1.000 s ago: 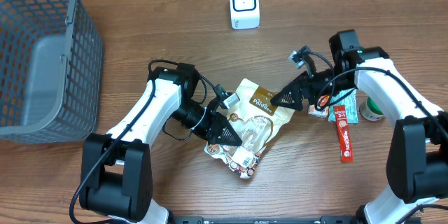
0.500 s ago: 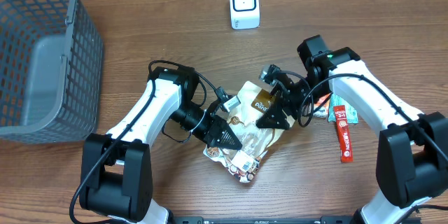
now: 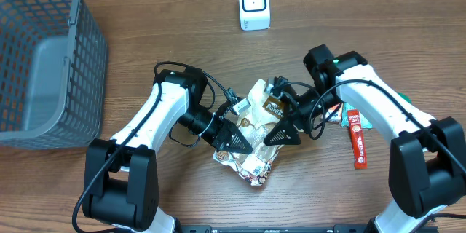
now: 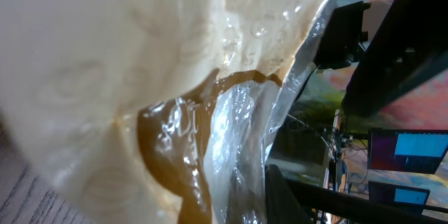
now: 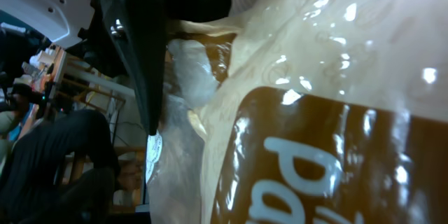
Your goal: Scan the item barcode
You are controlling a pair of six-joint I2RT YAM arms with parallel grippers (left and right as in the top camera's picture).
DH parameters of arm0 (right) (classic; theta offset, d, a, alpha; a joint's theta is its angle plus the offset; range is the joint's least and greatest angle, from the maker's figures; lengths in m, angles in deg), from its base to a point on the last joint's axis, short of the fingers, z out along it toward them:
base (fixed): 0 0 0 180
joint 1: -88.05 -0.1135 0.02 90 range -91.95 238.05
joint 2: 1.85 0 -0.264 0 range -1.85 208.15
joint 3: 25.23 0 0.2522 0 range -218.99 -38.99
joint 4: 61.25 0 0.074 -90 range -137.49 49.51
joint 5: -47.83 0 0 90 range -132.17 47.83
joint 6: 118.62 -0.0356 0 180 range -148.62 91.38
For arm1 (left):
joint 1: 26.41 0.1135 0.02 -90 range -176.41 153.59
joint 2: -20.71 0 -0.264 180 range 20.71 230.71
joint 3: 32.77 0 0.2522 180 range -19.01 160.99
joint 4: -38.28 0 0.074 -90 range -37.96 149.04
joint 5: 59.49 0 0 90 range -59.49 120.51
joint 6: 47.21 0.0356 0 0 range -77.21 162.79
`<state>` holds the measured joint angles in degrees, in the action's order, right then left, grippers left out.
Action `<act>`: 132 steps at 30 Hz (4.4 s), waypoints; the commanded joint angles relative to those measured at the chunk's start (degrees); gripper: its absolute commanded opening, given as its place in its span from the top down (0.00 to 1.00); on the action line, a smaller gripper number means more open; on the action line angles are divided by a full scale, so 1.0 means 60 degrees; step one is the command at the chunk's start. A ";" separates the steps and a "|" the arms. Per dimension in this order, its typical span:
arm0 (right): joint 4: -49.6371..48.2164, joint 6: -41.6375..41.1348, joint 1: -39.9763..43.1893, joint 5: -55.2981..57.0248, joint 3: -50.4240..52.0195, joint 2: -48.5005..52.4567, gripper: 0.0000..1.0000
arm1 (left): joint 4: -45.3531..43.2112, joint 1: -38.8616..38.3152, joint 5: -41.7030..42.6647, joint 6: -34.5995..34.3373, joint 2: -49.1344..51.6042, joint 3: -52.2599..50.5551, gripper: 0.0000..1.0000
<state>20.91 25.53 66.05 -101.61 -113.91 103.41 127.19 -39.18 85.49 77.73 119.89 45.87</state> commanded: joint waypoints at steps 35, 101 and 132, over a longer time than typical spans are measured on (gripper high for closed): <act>-0.0820 0.0073 -0.0503 0.0539 0.0306 -0.0219 0.96 | -0.2022 0.0091 -0.0980 -0.1432 0.0076 0.0164 0.57; -0.9701 -0.1260 -0.1563 1.3056 -0.4830 0.1530 0.96 | -0.5530 0.3748 -0.5989 -0.6572 0.0076 0.2087 0.00; -1.5045 -0.2204 -0.1548 1.3890 -0.4830 0.4608 0.97 | -0.5530 0.3748 -0.5989 -0.6575 0.0076 0.2091 0.00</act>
<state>-67.98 16.22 56.52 -17.87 -141.71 130.36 94.17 -16.98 49.76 38.62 120.11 57.39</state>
